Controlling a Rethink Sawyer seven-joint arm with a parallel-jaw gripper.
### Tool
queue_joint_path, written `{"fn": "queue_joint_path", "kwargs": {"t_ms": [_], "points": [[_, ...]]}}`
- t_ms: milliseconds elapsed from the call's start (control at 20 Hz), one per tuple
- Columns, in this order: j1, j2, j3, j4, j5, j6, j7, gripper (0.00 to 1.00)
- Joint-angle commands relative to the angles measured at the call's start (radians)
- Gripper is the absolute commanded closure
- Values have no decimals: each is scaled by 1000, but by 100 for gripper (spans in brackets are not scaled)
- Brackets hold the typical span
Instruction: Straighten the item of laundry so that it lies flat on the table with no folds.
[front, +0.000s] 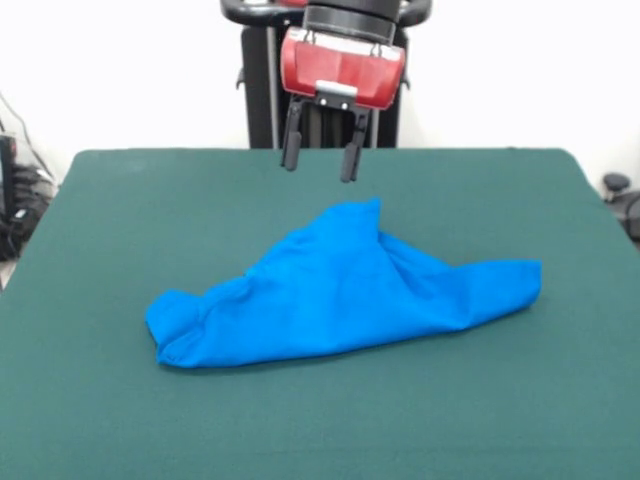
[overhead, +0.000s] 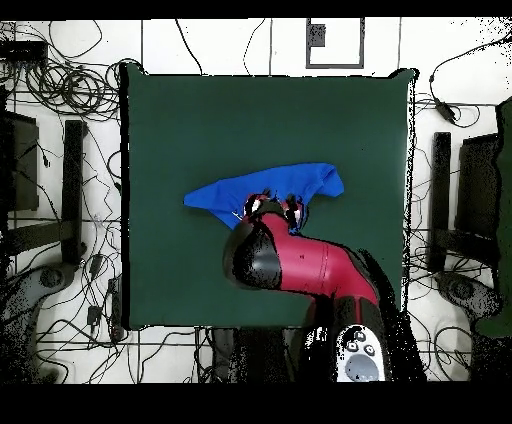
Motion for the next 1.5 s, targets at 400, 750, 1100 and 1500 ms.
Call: {"fn": "queue_joint_path", "kwargs": {"t_ms": [400, 750, 1100, 1500], "points": [[158, 76, -85, 90, 92, -27, 261, 0], [183, 93, -96, 104, 138, -59, 265, 0], [188, 108, -95, 121, 164, -90, 259, 0], [170, 140, -74, 132, 177, -150, 255, 0]]}}
